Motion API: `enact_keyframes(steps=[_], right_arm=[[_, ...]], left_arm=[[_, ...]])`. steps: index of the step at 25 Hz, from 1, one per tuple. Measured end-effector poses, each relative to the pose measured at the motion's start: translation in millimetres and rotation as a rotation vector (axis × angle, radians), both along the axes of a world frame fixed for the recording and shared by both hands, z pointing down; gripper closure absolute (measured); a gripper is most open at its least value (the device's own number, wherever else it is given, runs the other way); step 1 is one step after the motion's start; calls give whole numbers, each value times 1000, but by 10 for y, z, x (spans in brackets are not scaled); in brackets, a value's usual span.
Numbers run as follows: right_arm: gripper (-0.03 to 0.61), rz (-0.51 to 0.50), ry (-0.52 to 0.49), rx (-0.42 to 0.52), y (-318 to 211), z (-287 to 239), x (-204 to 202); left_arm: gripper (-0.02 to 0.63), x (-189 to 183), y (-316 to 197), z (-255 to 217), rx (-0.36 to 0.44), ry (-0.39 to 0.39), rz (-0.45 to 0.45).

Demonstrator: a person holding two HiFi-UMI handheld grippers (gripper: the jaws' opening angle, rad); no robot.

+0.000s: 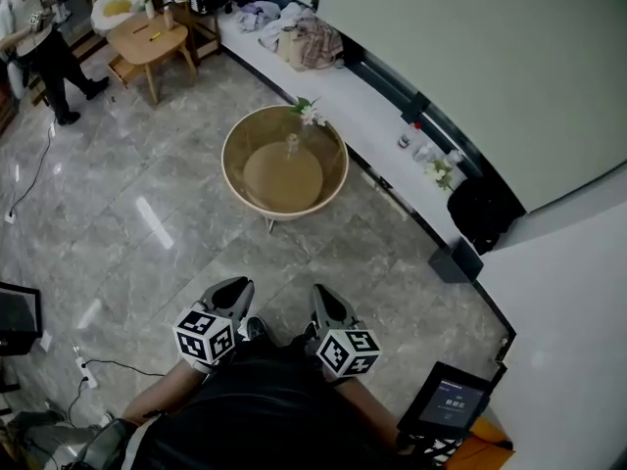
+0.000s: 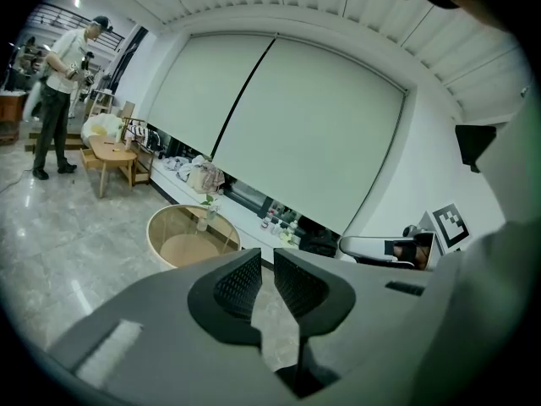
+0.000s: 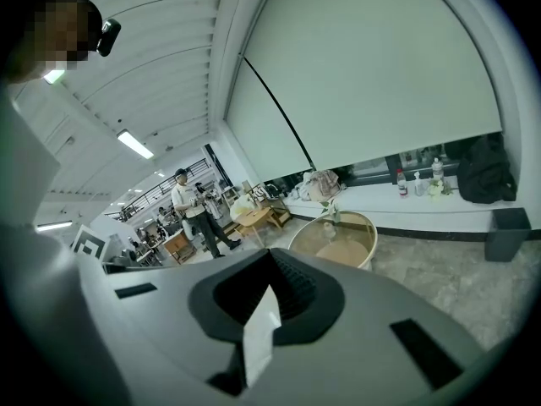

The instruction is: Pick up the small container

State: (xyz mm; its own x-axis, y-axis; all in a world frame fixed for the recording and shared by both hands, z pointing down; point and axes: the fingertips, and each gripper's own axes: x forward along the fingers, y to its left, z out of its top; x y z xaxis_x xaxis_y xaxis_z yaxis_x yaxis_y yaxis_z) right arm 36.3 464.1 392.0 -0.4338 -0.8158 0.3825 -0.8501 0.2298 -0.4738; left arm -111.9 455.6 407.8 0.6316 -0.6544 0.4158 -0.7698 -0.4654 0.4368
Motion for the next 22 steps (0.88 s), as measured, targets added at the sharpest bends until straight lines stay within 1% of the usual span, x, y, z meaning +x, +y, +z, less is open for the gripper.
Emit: enact_keyframes(steps=[5, 10, 13, 18, 22], right_arm=[[572, 31, 12, -21, -25, 31, 6], [572, 22, 11, -49, -89, 93, -57], [573, 10, -10, -64, -274, 180, -13], [573, -32, -38, -61, -617, 232, 25], [573, -61, -46, -62, -864, 211, 67]], left_arm=[[568, -31, -68, 34, -11, 16, 17], [568, -52, -126, 58, -26, 19, 19], [568, -30, -278, 104, -34, 5, 1], [568, -35, -540, 142, -37, -26, -42], [568, 23, -731, 85, -31, -25, -71]])
